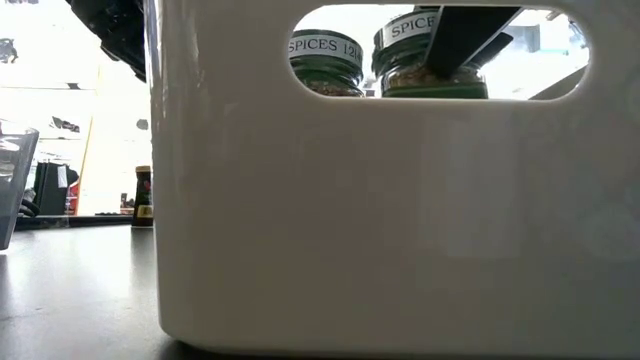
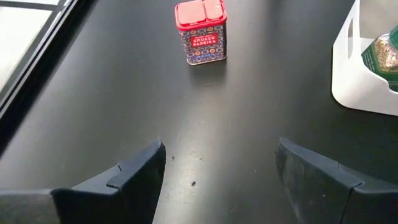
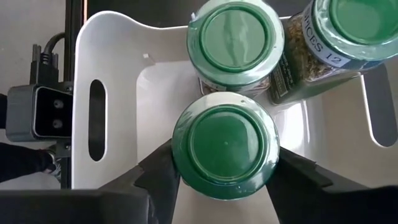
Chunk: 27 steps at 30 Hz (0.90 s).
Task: Sort spices by type
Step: Put the left green seasoning bottle into the white bin
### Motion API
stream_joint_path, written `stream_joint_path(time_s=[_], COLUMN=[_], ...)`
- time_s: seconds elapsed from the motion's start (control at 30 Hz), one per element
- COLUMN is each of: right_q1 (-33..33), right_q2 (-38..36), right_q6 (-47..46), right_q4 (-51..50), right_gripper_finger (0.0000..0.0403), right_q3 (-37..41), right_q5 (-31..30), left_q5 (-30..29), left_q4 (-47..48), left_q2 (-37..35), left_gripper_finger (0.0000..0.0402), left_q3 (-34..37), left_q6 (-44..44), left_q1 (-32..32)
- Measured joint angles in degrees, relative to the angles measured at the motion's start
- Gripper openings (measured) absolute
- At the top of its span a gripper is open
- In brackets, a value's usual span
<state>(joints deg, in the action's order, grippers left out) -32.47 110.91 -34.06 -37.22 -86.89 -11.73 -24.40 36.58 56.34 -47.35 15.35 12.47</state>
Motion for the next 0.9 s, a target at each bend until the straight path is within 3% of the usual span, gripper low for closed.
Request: stream_joint_path(time_s=[0.6, 0.9], right_q1=[0.09, 0.09], right_q2=[0.0, 0.0], right_q6=[-0.19, -0.12], right_q4=[-0.08, 0.23], right_gripper_finger=[0.0242, 0.0295], right_q3=[0.0, -0.02], right_q5=[0.87, 0.9], left_q5=[0.0, 0.0], left_q4=[0.0, 0.0], left_q2=[0.01, 0.0], left_gripper_finger=[0.0285, 0.0285], left_q3=[0.0, 0.0], left_q6=[0.05, 0.05], left_q1=[-0.01, 0.0])
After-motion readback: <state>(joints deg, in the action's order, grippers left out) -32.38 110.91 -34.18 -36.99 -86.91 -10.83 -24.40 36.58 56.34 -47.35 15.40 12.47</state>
